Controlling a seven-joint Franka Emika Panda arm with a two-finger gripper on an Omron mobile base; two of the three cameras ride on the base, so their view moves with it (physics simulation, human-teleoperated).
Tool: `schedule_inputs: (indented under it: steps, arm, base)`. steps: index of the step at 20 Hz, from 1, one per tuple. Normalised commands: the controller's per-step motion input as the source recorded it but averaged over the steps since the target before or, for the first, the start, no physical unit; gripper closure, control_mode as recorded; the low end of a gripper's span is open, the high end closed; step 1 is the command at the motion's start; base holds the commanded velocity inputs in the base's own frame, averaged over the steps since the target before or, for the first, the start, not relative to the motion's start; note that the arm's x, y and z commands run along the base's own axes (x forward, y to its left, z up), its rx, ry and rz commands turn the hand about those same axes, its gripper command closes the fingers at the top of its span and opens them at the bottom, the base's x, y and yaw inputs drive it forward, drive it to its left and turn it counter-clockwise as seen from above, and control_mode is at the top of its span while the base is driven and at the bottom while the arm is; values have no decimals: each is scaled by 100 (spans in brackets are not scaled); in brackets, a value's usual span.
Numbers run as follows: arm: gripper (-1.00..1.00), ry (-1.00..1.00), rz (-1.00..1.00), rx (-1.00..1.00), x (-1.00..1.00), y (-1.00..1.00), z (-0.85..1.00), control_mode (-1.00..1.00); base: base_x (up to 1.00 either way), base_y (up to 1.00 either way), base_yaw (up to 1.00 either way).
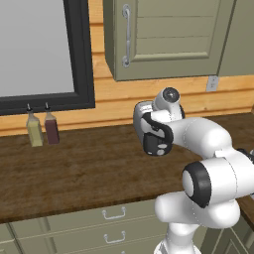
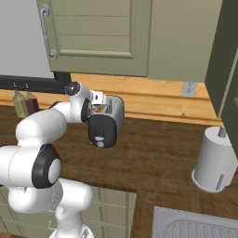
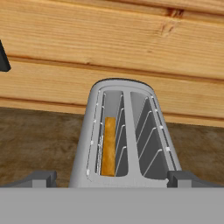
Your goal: Start the toaster. Once the lever pops up, take the bread to the plate on the dining counter.
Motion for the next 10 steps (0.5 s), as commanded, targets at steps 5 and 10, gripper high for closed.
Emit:
schedule_inputs:
  steps: [5, 10]
  arm:
    - [-100, 0, 0, 0, 0, 0, 0, -100]
    - [-100, 0, 0, 0, 0, 0, 0, -100]
  base:
    - [0, 0, 0]
    - [0, 0, 0]
